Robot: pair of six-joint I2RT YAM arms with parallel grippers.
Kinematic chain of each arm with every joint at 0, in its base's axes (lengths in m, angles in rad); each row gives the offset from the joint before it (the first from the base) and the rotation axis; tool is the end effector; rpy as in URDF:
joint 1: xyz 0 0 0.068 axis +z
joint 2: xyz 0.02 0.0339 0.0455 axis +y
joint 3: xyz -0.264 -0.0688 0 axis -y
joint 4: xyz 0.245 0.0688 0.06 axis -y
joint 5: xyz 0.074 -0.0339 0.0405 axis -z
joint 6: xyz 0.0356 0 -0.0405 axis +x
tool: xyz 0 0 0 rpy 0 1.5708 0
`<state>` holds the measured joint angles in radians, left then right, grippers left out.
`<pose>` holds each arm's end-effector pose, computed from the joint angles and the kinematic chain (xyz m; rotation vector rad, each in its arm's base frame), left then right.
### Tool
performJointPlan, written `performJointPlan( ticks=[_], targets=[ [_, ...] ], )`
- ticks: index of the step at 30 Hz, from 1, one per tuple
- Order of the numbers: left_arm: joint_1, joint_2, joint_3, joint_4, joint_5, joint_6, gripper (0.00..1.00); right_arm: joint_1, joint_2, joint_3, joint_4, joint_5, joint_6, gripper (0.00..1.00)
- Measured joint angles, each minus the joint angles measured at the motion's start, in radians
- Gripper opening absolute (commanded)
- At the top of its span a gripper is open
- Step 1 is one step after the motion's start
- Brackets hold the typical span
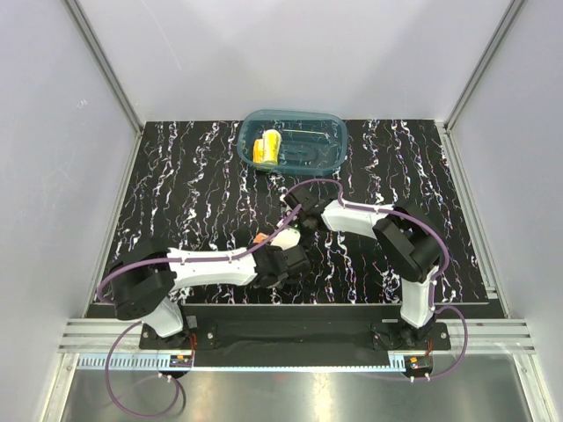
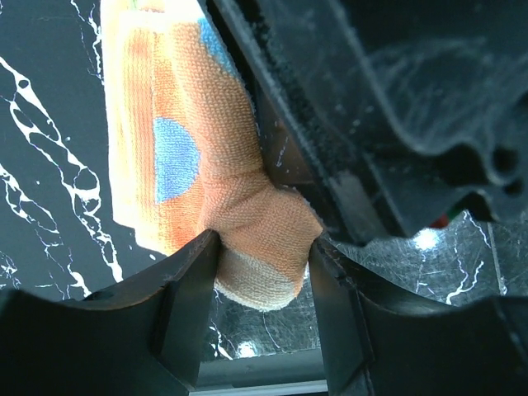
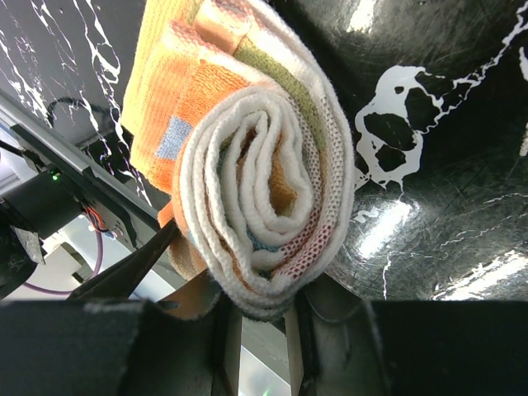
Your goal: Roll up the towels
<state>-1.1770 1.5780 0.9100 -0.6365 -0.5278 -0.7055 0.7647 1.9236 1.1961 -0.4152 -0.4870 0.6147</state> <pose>0.1236 -0.2507 0.1718 0.5078 2.5106 0.1301 0.2611 0.2736 0.1472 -0.3815 2.9419 0.9774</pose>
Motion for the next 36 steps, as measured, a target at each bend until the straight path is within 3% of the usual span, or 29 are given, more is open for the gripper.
performJointPlan(
  ticks=[7, 12, 16, 19, 26, 36],
  targets=[
    [0.0, 0.002, -0.026, 0.039, -0.003, 0.0, 0.46, 0.001, 0.004, 0.008, -0.009, 0.0, -0.008, 0.2],
    [-0.003, 0.002, -0.045, 0.074, -0.01, 0.006, 0.3, 0.001, 0.006, 0.013, -0.016, 0.0, -0.01, 0.26],
    [-0.006, 0.0, -0.056, 0.093, -0.017, 0.009, 0.25, 0.001, 0.009, 0.024, -0.037, 0.009, -0.02, 0.48],
    [-0.006, -0.014, -0.072, 0.112, -0.018, 0.012, 0.23, 0.001, 0.013, 0.034, -0.068, 0.03, -0.035, 0.59],
    [0.002, -0.068, -0.121, 0.164, 0.005, 0.032, 0.22, -0.011, 0.039, 0.092, -0.151, 0.056, -0.066, 0.65],
    [0.013, -0.129, -0.151, 0.187, 0.053, 0.048, 0.22, -0.114, 0.061, 0.189, -0.264, 0.062, -0.127, 0.66]
  ],
)
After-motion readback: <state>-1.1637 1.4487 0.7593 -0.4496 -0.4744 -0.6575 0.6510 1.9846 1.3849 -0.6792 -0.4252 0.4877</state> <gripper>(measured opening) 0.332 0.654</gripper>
